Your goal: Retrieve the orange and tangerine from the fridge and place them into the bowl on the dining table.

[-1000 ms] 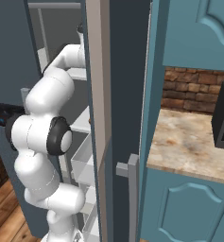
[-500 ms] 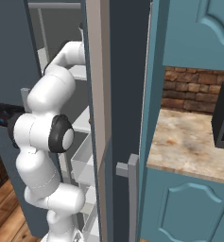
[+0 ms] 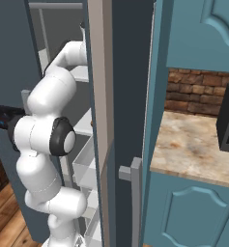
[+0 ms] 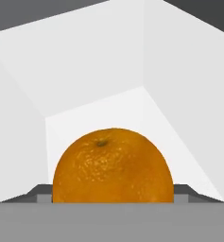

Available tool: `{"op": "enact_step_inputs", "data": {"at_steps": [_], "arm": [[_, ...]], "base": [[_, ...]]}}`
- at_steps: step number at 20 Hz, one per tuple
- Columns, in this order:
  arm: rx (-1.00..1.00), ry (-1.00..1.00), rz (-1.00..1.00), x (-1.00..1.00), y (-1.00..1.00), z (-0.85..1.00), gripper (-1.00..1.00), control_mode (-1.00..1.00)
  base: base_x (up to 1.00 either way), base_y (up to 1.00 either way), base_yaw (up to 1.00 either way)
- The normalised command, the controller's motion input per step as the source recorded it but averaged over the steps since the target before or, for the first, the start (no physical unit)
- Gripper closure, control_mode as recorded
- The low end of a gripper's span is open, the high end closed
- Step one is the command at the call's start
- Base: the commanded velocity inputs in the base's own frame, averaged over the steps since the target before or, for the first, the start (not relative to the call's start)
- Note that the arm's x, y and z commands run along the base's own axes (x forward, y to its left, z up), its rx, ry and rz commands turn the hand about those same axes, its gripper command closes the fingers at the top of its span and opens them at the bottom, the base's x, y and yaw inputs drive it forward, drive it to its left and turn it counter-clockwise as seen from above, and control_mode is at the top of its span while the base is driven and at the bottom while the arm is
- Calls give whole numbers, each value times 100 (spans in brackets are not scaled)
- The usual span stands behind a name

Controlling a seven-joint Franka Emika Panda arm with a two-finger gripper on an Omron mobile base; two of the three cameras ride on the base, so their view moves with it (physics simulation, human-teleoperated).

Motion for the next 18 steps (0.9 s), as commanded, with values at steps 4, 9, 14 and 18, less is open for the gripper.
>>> {"op": "enact_step_inputs", "data": {"at_steps": [4,9,14,18], "arm": [[0,0,0,-24,-4,-16,100,-100],[0,0,0,-100,2,-20,100,-100],[0,-1,0,-100,18,-14,100,-100],[0,-9,0,-100,37,-4,100,-100]], "base": [[0,0,0],[0,0,0],[0,0,0],[0,0,0]]}}
